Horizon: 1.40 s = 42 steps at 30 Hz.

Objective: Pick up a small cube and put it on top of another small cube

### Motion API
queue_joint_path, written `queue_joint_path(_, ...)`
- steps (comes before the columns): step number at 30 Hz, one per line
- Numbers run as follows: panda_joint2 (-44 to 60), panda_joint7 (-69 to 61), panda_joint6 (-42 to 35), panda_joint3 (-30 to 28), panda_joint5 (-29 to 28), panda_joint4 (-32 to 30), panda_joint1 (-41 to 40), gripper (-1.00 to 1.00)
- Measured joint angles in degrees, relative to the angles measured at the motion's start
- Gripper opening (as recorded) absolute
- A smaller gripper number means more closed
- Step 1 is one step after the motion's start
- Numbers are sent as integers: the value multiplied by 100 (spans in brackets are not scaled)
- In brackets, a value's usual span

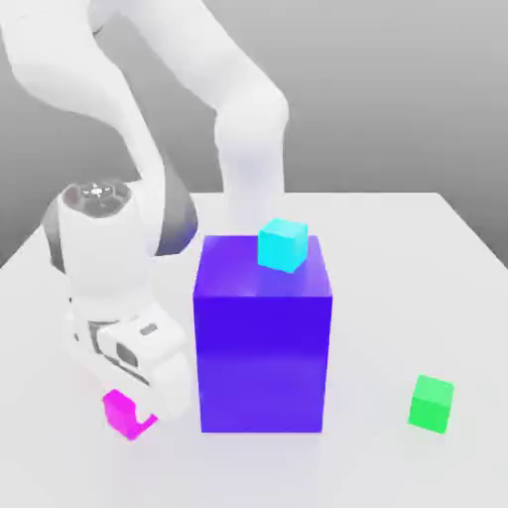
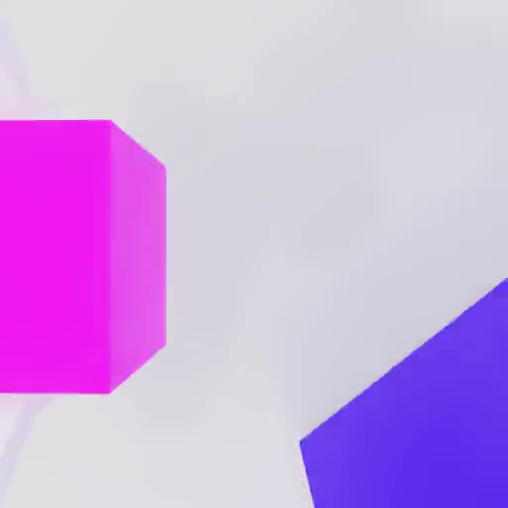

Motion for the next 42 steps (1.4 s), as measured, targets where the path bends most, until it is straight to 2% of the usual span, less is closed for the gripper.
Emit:
queue_joint_path(5,-502,-1104,-726,1939,246,-120,-1717,-100)
queue_joint_path(10,-1206,-1943,-1491,3399,400,-156,-2493,-100)
queue_joint_path(16,-1698,-2681,-2168,4632,630,-137,-2472,-100)
queue_joint_path(22,-1655,-3190,-2503,5347,839,-82,-1814,-100)
queue_joint_path(27,-1251,-3521,-2475,5493,983,-38,-985,-100)
queue_joint_path(33,-467,-3918,-2037,5068,1160,-21,239,-100)
queue_joint_path(38,346,-4342,-1307,4197,1411,-56,1486,-100)
queue_joint_path(42,960,-4736,-556,3025,1687,-117,2861,-100)
